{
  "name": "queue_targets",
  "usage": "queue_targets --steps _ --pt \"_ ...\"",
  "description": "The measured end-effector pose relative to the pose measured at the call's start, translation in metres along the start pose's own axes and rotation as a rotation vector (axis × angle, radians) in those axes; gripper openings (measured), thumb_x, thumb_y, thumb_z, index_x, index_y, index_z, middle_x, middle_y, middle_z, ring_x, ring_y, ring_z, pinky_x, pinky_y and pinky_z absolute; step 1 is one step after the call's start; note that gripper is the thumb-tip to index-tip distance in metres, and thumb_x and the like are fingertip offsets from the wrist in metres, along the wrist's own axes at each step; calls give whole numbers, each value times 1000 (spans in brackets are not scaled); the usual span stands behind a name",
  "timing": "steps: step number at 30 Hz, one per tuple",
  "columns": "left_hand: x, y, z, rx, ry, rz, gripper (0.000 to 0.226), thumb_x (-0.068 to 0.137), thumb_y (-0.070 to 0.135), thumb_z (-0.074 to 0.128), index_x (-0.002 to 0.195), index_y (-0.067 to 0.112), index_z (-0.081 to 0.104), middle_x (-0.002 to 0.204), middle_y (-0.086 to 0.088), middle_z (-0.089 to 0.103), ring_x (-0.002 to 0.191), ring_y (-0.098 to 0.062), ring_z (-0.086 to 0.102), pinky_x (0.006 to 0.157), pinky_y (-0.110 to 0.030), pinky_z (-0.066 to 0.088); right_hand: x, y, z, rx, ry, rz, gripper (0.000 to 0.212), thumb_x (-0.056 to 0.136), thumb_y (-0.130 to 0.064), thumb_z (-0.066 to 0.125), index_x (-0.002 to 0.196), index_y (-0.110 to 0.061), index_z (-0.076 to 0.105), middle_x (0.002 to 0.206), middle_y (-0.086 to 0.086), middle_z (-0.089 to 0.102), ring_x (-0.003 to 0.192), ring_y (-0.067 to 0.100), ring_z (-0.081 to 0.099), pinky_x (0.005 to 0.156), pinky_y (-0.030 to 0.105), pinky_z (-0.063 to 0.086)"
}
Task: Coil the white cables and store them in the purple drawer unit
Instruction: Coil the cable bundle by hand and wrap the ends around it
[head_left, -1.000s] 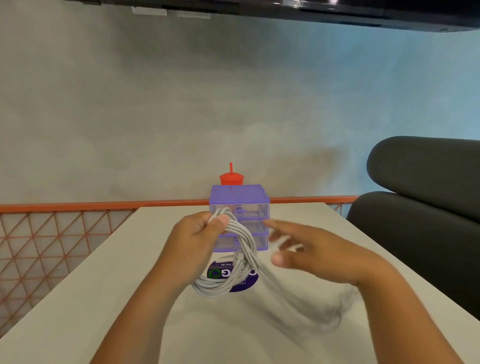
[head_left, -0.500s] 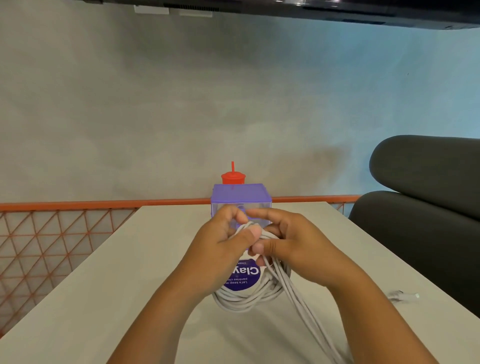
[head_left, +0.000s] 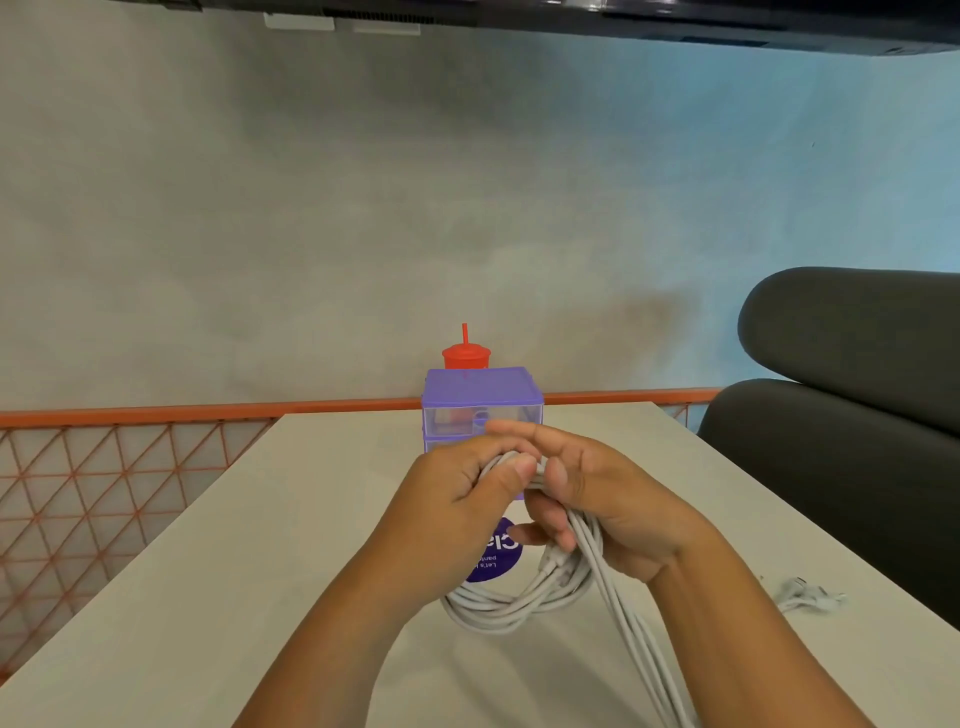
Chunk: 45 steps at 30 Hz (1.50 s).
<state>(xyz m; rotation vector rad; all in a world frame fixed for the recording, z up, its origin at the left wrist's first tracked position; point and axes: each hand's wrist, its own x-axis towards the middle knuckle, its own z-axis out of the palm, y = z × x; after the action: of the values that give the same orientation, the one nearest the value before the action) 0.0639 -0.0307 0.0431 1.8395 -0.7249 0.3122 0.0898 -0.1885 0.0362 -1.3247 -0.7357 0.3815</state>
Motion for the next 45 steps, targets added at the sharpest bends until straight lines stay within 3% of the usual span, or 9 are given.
queue_targets --steps 5,8,13,19,24,31,36,41,45 --pt "2 0 -4 23 152 11 21 95 17 46 87 25 63 43 21 53 40 7 49 44 -5 32 -3 -5 -2 -139 87 8 70 63 -44 78 124 -18 55 75 6 61 68 16 57 66 28 49" --pt "2 -1 -3 46 223 14 20 95 18 47 83 24 61 43 21 51 40 5 47 43 -6 31 -1 -8 1 -339 215 19 38 76 -34 59 110 -17 63 68 3 63 64 15 56 61 24 45" --pt "4 -6 3 -106 198 -69 17 96 16 43 88 16 59 39 13 45 33 -1 39 41 -10 30 -2 -11 5 -317 261 -28 41 82 -34 47 110 -11 65 51 -1 50 60 13 54 57 21 42" --pt "-1 -8 -12 -461 -122 -415 14 79 9 61 89 11 52 68 -8 62 49 -18 58 48 -24 48 -5 -12 8 -392 149 -4 45 88 -31 40 112 1 60 67 -6 61 52 1 48 57 13 41" --pt "-4 -11 -19 -491 -376 -540 45 62 -2 42 105 4 52 86 -19 68 52 -13 59 60 -28 52 -3 -11 23 -606 161 47 36 79 -45 40 112 -35 53 105 23 62 79 25 59 69 15 46" --pt "0 -12 -3 -203 -137 -440 22 68 27 66 83 16 55 54 14 53 38 -1 40 41 -18 29 3 -8 17 -654 255 70 59 74 -49 52 128 -24 51 108 8 67 96 15 65 91 33 51" --pt "5 -17 0 -130 107 -335 26 87 23 62 64 26 50 52 9 44 43 -7 34 42 -22 27 -11 -31 14 -920 332 174 81 63 -61 57 138 -41 34 106 -21 49 92 -1 55 73 11 44" --pt "8 -15 -5 -187 248 -325 16 91 13 55 77 22 52 62 8 45 36 -1 36 38 -17 29 -18 -32 15 -1106 314 456 93 77 -57 61 145 -41 0 111 -8 58 97 7 57 77 20 41" --pt "8 -18 -1 -184 319 -359 13 91 13 53 82 23 54 68 5 48 35 1 40 38 -17 32 -15 -32 20 -1094 316 442 66 90 -42 52 143 -36 14 113 -4 63 90 15 66 80 27 49"
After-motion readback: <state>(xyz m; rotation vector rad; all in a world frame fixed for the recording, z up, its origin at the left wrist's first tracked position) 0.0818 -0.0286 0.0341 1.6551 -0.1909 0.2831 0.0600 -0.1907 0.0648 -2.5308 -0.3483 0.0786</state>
